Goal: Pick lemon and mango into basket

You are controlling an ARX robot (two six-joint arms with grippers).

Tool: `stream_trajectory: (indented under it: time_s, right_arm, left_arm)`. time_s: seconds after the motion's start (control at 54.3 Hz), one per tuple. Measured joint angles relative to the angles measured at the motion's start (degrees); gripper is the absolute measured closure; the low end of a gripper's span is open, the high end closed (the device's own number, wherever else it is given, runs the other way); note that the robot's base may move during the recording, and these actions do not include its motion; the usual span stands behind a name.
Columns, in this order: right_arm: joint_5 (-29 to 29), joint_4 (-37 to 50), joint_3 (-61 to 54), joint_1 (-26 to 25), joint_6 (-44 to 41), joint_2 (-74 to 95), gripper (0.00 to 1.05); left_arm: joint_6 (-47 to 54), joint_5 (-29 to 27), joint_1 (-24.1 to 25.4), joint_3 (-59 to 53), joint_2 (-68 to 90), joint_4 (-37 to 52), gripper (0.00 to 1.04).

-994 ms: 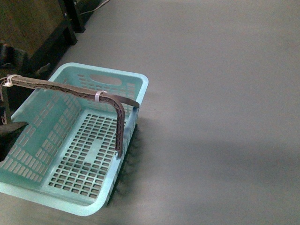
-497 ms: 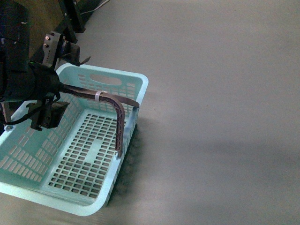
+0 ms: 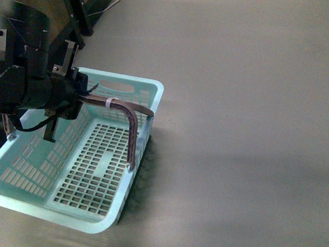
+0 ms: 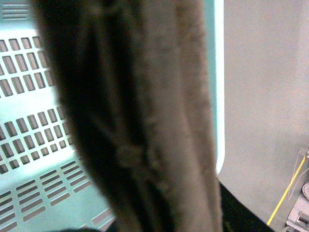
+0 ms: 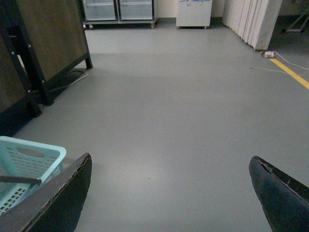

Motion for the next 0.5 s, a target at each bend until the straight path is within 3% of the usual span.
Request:
stream_trajectory:
  time_s: [0.092,0.497]
  right_arm:
    - [0.00,0.00,0.00,0.00,0.00,0.00,0.09]
    - [0.00,0.00,0.00,0.00,0.00,0.00,0.09]
  left_arm:
    - [-1.77,0.31,-0.07,-0.20,-0.48,0.20,1.00]
    - [-7.58,1.77,-1.18,-18.12,-27.78,-0.02,1.00]
